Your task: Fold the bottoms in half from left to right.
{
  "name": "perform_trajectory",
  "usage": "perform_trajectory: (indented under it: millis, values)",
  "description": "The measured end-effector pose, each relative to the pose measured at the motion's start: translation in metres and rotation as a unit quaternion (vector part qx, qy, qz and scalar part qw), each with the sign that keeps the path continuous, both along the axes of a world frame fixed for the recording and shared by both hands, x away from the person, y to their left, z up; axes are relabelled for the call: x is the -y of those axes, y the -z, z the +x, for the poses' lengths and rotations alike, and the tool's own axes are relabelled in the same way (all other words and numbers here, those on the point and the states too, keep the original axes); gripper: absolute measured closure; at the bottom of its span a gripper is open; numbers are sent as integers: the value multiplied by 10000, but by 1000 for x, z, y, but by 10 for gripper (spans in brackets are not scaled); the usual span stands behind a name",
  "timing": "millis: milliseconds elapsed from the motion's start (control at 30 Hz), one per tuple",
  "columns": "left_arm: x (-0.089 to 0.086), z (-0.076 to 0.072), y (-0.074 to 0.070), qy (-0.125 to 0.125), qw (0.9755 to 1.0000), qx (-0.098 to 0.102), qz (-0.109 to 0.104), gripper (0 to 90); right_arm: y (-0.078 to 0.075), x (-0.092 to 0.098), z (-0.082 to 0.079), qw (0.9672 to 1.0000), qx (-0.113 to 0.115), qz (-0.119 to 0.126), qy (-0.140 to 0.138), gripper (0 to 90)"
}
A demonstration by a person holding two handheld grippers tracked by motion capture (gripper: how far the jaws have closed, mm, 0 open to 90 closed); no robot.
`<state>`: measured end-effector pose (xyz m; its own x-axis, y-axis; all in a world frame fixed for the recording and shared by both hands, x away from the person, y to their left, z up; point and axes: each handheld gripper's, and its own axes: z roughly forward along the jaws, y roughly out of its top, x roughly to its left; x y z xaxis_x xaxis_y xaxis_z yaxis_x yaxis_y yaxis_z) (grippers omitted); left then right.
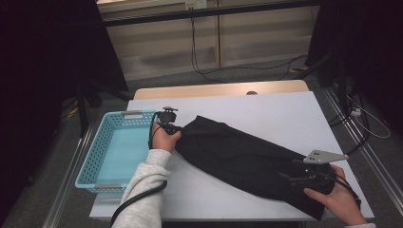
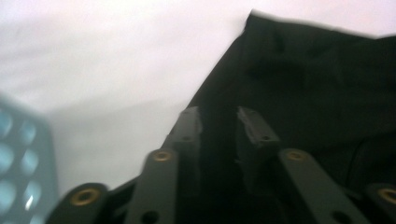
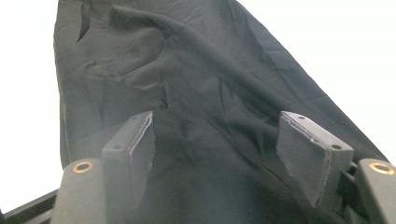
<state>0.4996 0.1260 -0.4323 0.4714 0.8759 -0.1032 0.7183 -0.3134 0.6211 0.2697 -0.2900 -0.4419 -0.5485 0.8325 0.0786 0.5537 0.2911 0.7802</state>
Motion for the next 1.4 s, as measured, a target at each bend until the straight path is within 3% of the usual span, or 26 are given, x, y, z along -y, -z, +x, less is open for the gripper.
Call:
perform_trajectory:
  millis: [67,167,300,433,567,633,700,800,1033,1133,1333,1400]
  values:
    - [6,5,2,157,9998,127,27,621,-1,0,0,10000,13,8,18,284]
    - [16,11,9,369,9991,201,-101,572,-1,0,1,10000,24,39,-4,284]
    - [27,14,20,466,9982,292,-228,532,0,-1,1,10000,-4,61,-13,282]
    - [33,19,26,584,9973,400,-176,626,0,-1,1,10000,31,51,3,282]
    - [36,21,23,536,9982,199,-181,773,0,0,1,10000,31,53,10,283]
    - [35,22,22,448,9985,58,-298,854,0,1,1,10000,23,68,47,283]
    - [35,22,22,459,9985,34,-294,878,0,1,1,10000,27,62,54,283]
    - [32,23,20,252,9990,56,-359,899,0,1,2,10000,22,41,41,283]
    - [17,29,7,85,9988,333,-336,898,1,2,2,10000,19,46,60,282]
    - [16,29,9,41,9990,387,-221,800,0,5,2,9999,41,45,88,278]
    - [12,17,5,-19,9987,289,-420,485,-7,21,-1,9993,132,60,358,274]
    - [10,12,2,128,9986,283,-423,410,-10,30,-3,9983,157,83,552,274]
